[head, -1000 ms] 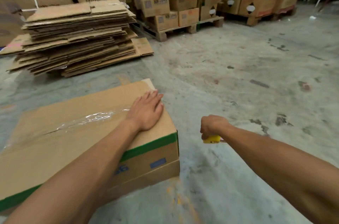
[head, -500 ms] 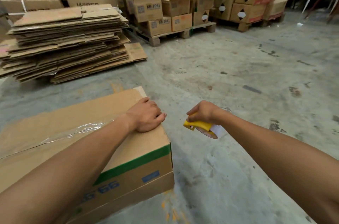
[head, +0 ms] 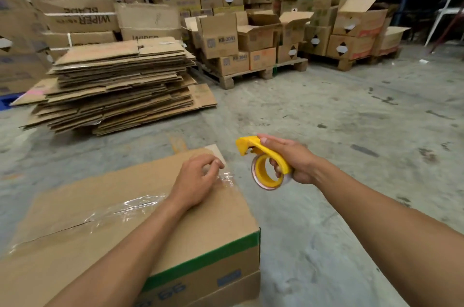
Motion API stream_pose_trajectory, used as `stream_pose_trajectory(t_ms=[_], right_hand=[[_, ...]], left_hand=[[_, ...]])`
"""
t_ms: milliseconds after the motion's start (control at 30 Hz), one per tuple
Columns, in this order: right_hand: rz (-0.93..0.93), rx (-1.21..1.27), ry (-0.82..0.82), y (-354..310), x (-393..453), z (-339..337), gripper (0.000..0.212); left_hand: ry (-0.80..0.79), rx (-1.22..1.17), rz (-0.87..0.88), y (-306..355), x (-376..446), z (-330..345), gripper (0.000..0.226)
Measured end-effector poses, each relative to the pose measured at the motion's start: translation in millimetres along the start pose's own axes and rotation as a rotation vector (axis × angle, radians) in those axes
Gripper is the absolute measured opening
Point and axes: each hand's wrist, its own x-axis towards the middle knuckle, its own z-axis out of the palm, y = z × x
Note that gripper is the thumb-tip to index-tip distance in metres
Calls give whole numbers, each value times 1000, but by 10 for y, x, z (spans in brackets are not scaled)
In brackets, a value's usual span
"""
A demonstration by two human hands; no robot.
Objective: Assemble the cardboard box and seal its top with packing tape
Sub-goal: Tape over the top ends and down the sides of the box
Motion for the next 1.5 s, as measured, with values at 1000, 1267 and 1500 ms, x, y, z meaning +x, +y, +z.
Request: stream_pose_trajectory(t_ms=[1000,1267,1500], right_hand=[[34,88,-732,-282,-198,1325,61],[59,-142,-693,-438,-404,1237,50],[90,-403,-618,-502,-520,1302,34]], left_hand=[[-298,-1294,-1023,409,-625,-1652,7],[-371,-1188,-1074,343,-659,-1478,12],[-383,-988,-1090,89,-661,-1357,20]])
